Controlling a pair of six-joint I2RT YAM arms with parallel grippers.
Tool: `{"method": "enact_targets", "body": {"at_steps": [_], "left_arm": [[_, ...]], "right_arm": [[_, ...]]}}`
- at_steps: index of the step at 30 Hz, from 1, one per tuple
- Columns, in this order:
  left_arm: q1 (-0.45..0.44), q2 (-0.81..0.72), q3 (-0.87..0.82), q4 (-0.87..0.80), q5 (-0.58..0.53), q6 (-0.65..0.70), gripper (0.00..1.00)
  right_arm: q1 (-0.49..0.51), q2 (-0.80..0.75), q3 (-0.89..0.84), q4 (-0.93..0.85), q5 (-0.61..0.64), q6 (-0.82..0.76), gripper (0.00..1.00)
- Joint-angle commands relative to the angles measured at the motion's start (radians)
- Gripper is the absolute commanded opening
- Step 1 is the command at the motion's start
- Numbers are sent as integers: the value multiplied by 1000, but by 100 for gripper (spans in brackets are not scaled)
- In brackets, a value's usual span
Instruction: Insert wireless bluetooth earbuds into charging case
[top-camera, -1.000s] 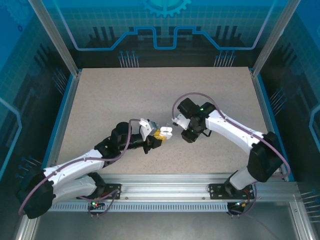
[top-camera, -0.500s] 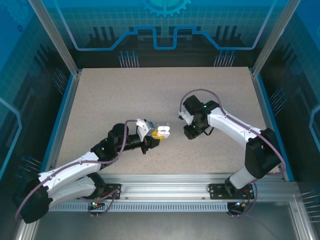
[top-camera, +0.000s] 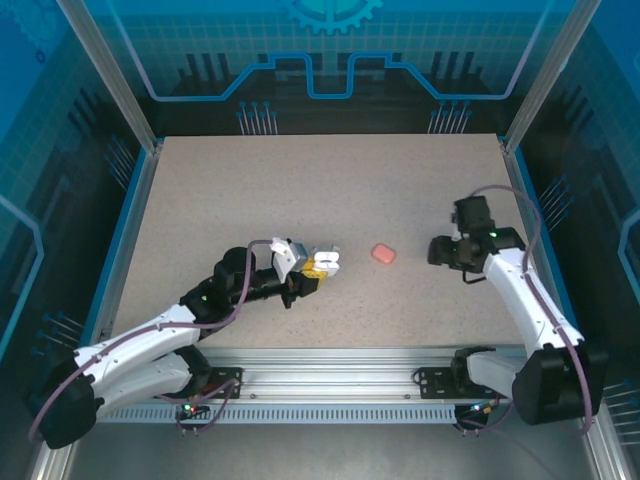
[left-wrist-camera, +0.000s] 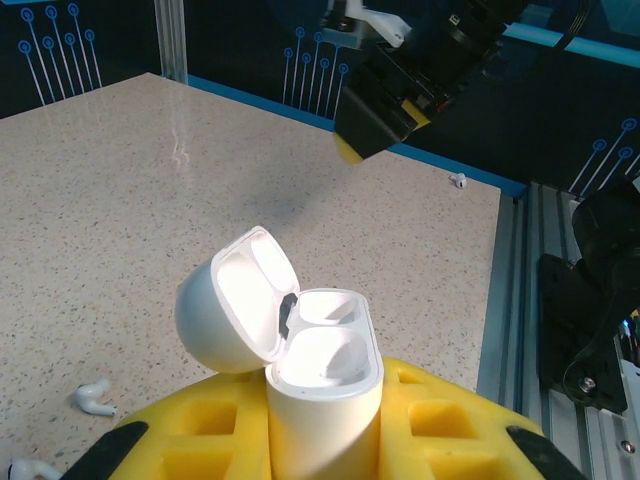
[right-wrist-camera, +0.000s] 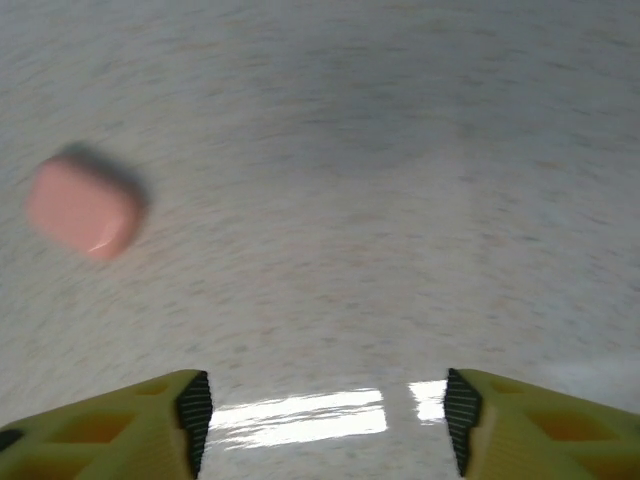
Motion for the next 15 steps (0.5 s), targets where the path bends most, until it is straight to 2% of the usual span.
{"method": "enact_targets", "body": {"at_steps": [1,5,8,12,15], "left_arm": [[-5,-25,-13,-6,-4,14,11],[-5,-28,-10,-12,-4,16,11],[-6,-22,-9,-8,-5,13,11],[-6,-5,-3,-3,-4,9,12],[-5,1,8,-15,2,11,11]], "right_arm": [[-176,-49,-28,-13,49,83,73],[-420,-55,-28,8,54,59,75],[-568,-43,-24,21,113,113,74],[-670,-13,-80,98,210,173,73],[-750,47,-104,157,207,162,72]]}}
